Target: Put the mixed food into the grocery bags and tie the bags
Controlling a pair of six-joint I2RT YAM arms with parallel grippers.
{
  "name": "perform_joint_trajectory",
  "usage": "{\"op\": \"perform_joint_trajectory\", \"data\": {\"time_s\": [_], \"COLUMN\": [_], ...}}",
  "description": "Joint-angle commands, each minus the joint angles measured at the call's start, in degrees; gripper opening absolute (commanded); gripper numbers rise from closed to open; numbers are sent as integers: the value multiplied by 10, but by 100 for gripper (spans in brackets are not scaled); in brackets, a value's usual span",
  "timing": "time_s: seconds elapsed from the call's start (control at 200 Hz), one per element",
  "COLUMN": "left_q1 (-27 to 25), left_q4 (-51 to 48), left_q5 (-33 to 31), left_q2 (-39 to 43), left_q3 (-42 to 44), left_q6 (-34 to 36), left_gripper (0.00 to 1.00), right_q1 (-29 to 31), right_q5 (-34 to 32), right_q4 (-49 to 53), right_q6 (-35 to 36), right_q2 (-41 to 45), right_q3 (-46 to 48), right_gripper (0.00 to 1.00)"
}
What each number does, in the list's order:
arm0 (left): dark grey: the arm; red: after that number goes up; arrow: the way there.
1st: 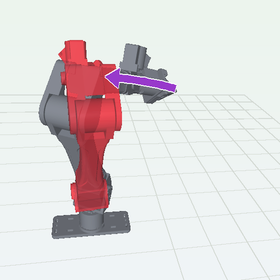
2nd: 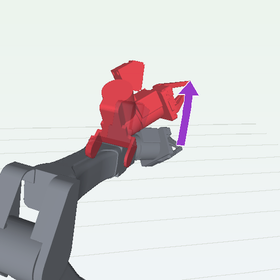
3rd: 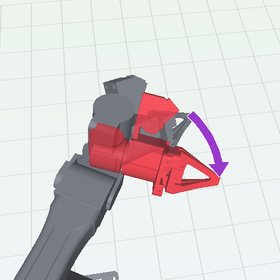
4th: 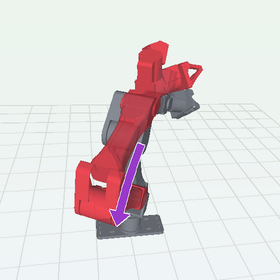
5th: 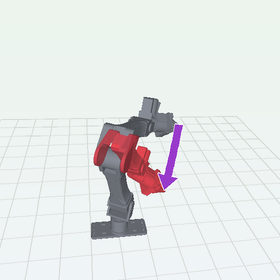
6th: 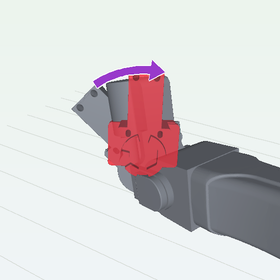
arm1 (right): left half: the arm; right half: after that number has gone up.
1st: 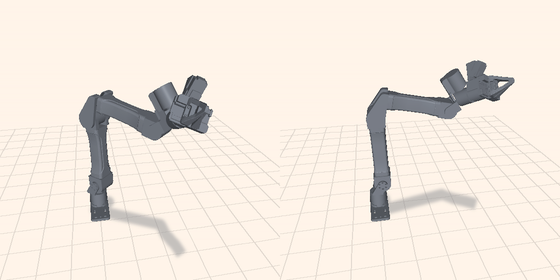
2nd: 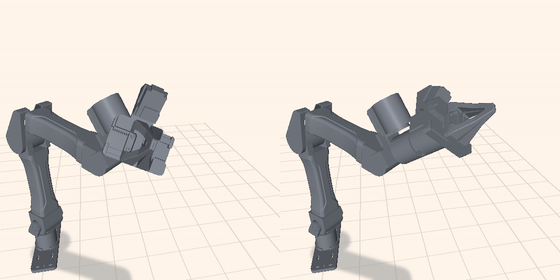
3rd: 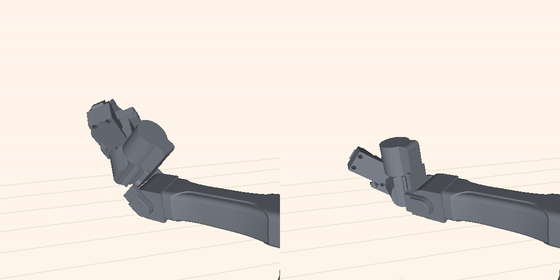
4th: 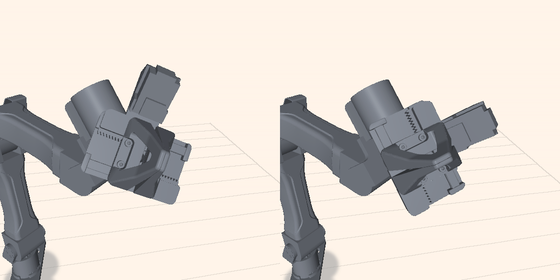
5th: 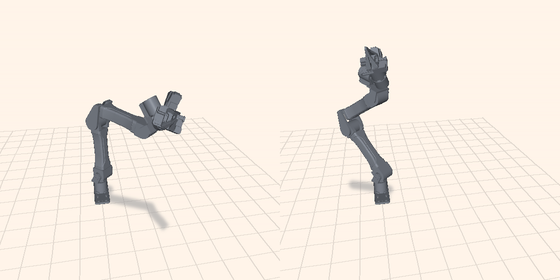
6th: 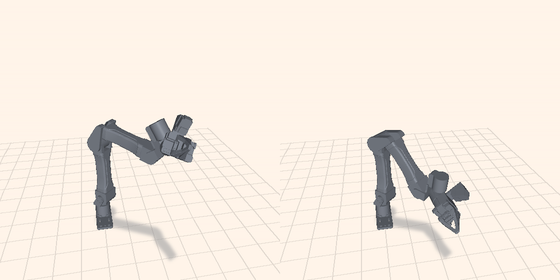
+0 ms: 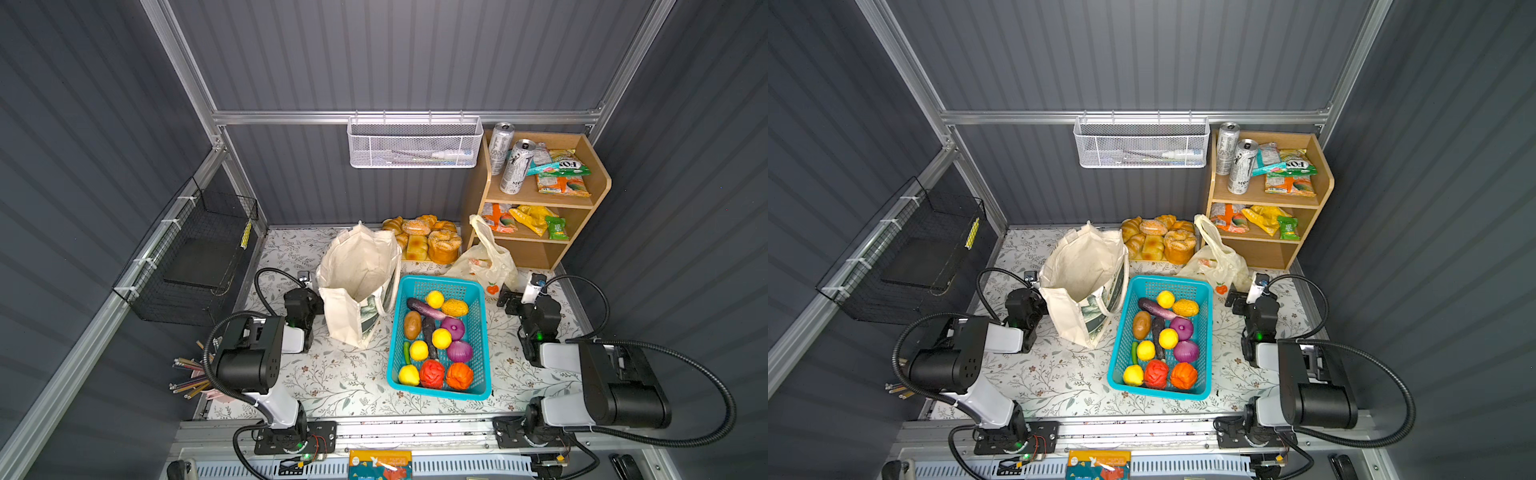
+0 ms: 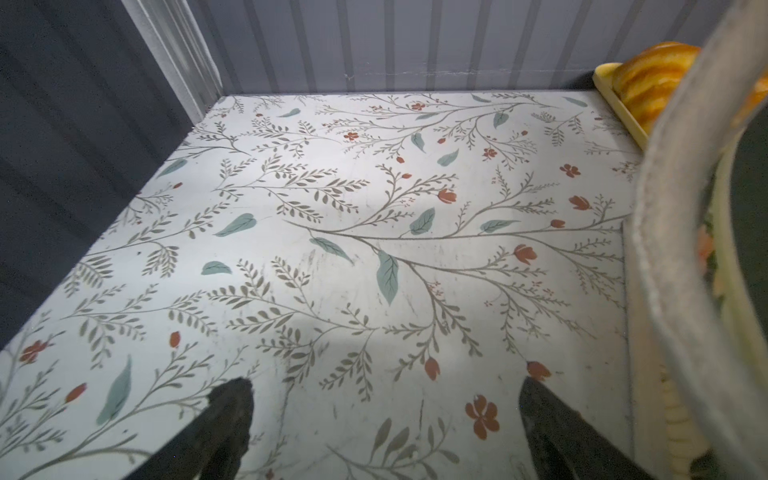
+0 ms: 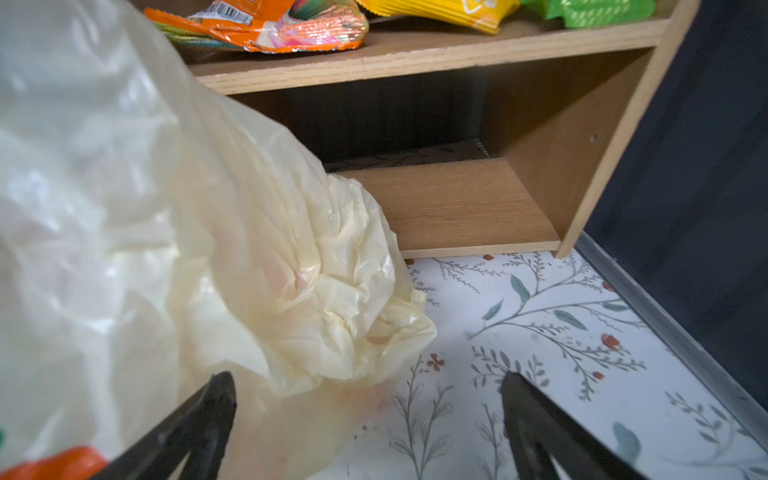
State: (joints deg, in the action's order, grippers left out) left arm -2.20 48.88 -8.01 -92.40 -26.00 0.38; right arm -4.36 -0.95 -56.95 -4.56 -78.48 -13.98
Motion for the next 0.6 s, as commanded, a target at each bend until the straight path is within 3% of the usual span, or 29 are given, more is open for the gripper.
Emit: {"op": "perform_joint_trajectory", "data": {"time_s": [0.0, 0.17, 0.28, 0.4, 0.52, 0.595], "left_q1": [-1, -1, -1, -1, -1, -1], "left_q4": [-76, -276, -394, -539, -714, -771], "left_q5": [-48, -75, -80, -146, -230, -256], "left_q2": [60, 109, 121, 144, 163, 183], "left_q3": [-22, -120, -182, -250, -325, -345], "left_q6": [-24, -73, -107, -160, -202, -200], "left_gripper": [100, 100, 100, 100, 100, 100], "right_q1": [-2, -2, -4, -10, -11, -10], "right_q5": [-41, -77, -128, -83, 9, 60], "right_q4": [15, 220, 331, 415, 498, 541], "right_q6": [-15, -90, -254, -291, -281, -284], "right_q2": [65, 188, 245, 323, 379, 394], "right_q3": [1, -53, -77, -98, -148, -184], "right_gripper": [99, 99, 99, 99, 99, 99]}}
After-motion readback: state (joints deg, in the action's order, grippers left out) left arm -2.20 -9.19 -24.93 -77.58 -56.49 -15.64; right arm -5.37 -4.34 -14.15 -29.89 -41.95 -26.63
